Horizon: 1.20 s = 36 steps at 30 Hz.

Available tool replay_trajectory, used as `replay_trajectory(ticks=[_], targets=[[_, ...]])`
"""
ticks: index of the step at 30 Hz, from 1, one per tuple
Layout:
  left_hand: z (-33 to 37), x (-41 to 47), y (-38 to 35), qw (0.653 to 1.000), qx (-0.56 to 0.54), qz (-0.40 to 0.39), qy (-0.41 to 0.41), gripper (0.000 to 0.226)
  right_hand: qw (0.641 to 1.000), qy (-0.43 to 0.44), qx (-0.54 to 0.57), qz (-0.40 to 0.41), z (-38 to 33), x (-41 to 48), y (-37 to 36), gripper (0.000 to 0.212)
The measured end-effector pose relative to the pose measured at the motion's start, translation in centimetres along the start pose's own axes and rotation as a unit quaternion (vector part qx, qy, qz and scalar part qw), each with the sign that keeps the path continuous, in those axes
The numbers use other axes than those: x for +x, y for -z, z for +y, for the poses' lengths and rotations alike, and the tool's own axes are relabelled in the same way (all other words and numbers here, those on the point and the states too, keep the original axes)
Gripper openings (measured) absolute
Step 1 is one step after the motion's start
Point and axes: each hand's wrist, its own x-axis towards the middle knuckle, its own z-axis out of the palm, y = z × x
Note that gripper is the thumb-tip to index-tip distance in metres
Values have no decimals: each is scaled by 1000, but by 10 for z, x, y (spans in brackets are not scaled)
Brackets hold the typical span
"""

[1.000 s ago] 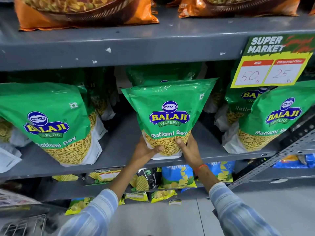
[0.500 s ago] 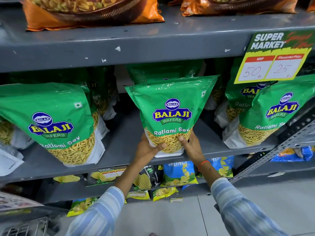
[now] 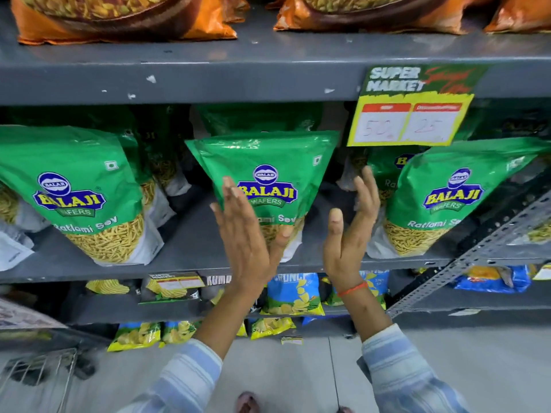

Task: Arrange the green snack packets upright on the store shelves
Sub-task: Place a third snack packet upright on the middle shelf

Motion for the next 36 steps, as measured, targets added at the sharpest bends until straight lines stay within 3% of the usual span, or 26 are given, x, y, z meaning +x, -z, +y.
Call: replay_trajectory(ticks=[4, 9, 11, 14, 16, 18, 21, 28, 31, 36], targets=[[61, -9, -40, 998, -44, -31, -31, 75, 997, 40, -62, 17, 17, 11, 45, 42], [112, -30, -107, 986, -110, -118, 47, 83, 995, 44, -85, 35, 55, 16, 115, 42], [121, -35, -129, 973, -139, -168, 74, 100, 996, -7, -77, 49, 72, 15, 139, 55], [129, -37, -151, 930, -225, -228, 179, 129, 979, -204, -13, 15, 97, 14, 165, 81], [130, -35, -160, 879, -281, -265, 282, 141, 952, -298, 48, -43, 115, 18, 178, 68], [124, -39, -166, 837, -297, -324, 326, 132, 952, -293, -11, -88, 139, 23, 184, 43], [115, -39, -174, 822, -310, -366, 308, 92, 923, -351, 85, -135, 156, 32, 181, 49], [111, -42, -183, 824, -290, -367, 319, 106, 857, -451, 196, -150, 172, 39, 175, 50], [108, -45, -186, 823, -288, -365, 327, 110, 847, -469, 187, -165, 166, 37, 177, 51], [108, -45, -186, 821, -295, -351, 341, 99, 852, -470, 176, -151, 156, 36, 174, 40]])
